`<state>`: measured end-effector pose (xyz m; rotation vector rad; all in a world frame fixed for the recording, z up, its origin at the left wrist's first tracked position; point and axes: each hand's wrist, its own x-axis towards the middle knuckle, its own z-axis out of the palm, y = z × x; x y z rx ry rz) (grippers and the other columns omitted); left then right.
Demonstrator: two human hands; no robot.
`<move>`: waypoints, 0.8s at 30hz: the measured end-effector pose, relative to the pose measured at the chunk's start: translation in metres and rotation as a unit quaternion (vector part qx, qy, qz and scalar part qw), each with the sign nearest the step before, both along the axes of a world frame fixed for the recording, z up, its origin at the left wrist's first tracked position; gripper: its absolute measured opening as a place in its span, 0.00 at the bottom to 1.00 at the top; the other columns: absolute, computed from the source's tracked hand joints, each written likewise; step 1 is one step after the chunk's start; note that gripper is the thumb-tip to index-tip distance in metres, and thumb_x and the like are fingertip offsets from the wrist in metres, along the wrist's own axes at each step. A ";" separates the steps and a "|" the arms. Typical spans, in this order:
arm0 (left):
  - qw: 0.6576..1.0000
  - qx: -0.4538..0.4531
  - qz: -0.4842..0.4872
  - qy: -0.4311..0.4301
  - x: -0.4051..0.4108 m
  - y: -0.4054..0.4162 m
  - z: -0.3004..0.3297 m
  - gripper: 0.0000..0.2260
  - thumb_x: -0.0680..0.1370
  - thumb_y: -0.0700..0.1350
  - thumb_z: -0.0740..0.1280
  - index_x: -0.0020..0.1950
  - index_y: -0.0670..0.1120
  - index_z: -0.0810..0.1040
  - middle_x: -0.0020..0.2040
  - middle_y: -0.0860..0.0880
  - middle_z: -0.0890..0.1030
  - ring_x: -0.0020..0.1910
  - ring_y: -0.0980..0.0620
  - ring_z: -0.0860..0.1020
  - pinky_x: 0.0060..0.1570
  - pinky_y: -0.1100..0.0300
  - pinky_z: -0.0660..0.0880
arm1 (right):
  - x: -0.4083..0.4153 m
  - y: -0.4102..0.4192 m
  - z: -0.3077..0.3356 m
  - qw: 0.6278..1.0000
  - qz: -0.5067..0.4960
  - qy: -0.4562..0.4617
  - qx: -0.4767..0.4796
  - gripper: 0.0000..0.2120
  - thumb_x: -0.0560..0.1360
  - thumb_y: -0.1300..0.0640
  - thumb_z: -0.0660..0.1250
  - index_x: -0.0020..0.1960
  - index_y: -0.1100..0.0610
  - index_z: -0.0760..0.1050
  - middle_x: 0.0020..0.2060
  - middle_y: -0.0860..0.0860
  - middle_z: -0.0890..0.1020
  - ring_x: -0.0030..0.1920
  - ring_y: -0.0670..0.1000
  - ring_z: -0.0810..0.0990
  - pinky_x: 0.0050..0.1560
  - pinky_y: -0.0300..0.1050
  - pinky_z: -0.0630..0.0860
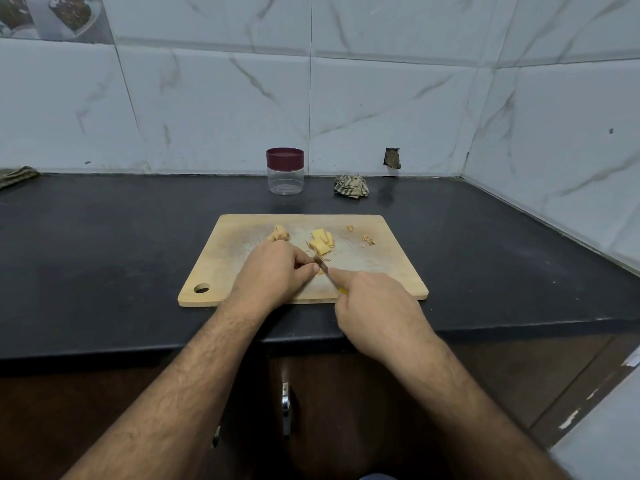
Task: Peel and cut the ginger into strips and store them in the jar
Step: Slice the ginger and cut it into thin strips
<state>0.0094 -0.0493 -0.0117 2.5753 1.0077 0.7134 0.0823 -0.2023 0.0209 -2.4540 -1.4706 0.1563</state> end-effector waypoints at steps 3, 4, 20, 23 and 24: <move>1.000 0.005 -0.003 -0.005 0.000 -0.001 0.000 0.08 0.77 0.52 0.69 0.53 0.55 0.86 0.41 0.53 0.85 0.37 0.55 0.73 0.40 0.61 0.67 | 0.001 0.002 0.001 1.000 0.000 0.013 0.001 0.26 0.80 0.60 0.57 0.75 0.41 0.63 0.58 0.51 0.78 0.55 0.52 0.76 0.51 0.49 0.78; 1.000 0.005 -0.003 -0.008 0.000 -0.001 0.000 0.08 0.77 0.52 0.69 0.53 0.55 0.86 0.41 0.53 0.85 0.37 0.55 0.72 0.40 0.61 0.67 | 0.002 0.003 0.002 1.000 -0.002 0.019 -0.004 0.26 0.80 0.60 0.57 0.75 0.41 0.64 0.59 0.51 0.78 0.56 0.53 0.76 0.52 0.49 0.78; 1.000 0.002 0.009 -0.002 -0.001 -0.002 0.003 0.09 0.76 0.53 0.70 0.54 0.53 0.85 0.36 0.57 0.77 0.42 0.54 0.75 0.42 0.61 0.69 | -0.001 -0.024 -0.005 0.999 0.018 -0.015 -0.035 0.24 0.80 0.61 0.56 0.73 0.43 0.63 0.53 0.51 0.78 0.51 0.53 0.76 0.43 0.48 0.74; 1.000 -0.002 0.010 -0.007 -0.001 -0.002 0.003 0.09 0.76 0.53 0.70 0.53 0.53 0.85 0.37 0.57 0.77 0.41 0.55 0.74 0.40 0.61 0.68 | -0.002 -0.026 -0.005 1.000 0.016 -0.013 -0.002 0.22 0.81 0.60 0.55 0.72 0.43 0.64 0.51 0.50 0.79 0.48 0.52 0.76 0.41 0.47 0.74; 1.000 -0.003 0.010 -0.013 -0.002 -0.002 0.002 0.09 0.76 0.53 0.70 0.52 0.53 0.85 0.37 0.57 0.77 0.40 0.56 0.74 0.39 0.61 0.67 | -0.002 -0.025 -0.004 1.000 0.013 -0.011 0.007 0.22 0.81 0.59 0.55 0.72 0.43 0.64 0.51 0.50 0.79 0.49 0.52 0.76 0.41 0.47 0.74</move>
